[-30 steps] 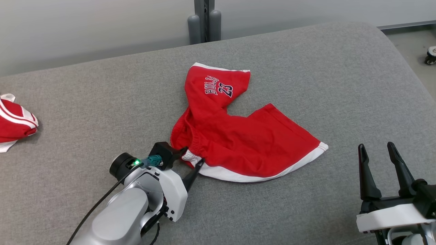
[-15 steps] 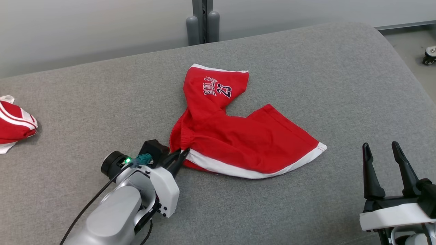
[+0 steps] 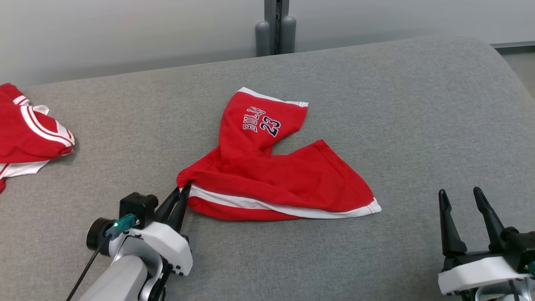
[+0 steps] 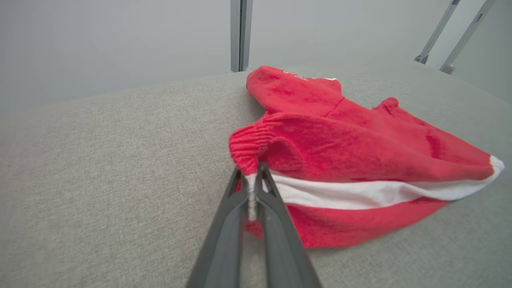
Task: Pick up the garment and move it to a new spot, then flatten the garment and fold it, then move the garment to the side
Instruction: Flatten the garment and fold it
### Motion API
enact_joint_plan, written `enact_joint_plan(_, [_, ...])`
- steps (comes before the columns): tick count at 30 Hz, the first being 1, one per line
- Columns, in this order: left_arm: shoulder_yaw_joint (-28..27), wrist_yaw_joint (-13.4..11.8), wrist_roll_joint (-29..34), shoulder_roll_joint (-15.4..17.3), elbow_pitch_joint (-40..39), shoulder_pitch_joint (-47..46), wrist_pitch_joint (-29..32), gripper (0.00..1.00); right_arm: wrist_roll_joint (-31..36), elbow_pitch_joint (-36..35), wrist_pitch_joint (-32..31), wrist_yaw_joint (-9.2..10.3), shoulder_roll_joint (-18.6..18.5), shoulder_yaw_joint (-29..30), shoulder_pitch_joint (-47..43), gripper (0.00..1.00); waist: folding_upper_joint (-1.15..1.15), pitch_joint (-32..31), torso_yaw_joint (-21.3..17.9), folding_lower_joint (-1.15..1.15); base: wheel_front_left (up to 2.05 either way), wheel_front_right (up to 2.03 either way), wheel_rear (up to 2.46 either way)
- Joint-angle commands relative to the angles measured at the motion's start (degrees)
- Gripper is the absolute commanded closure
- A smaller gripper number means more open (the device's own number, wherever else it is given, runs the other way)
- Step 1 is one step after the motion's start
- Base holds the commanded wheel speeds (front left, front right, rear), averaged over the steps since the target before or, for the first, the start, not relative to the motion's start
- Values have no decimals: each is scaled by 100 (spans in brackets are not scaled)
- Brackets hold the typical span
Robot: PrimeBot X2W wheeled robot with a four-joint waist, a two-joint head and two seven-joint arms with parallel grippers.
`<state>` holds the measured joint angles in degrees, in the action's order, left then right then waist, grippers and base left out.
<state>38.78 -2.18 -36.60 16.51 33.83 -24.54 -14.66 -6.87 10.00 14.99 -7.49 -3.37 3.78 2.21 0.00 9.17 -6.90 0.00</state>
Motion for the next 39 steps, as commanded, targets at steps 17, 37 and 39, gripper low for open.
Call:
enact_joint_plan(17, [-484, -208, 176, -207, -362, 544, -59, 100, 422, 2141, 21, -2, -668, -1701, 1067, 0, 0, 140, 413, 0, 0, 0, 0])
enact_joint_plan(37, [-750, 18, 464, -423, -226, 531, -60, 100, -54, 3342, 9, -1, -824, -2885, 1895, 66, 0, 174, 617, 0, 0, 0, 0])
enact_joint_plan(39, [-778, 39, 486, -437, -222, 547, -60, 100, -120, 3307, 9, -1, -825, -2912, 1902, 79, 0, 156, 605, 0, 0, 0, 0])
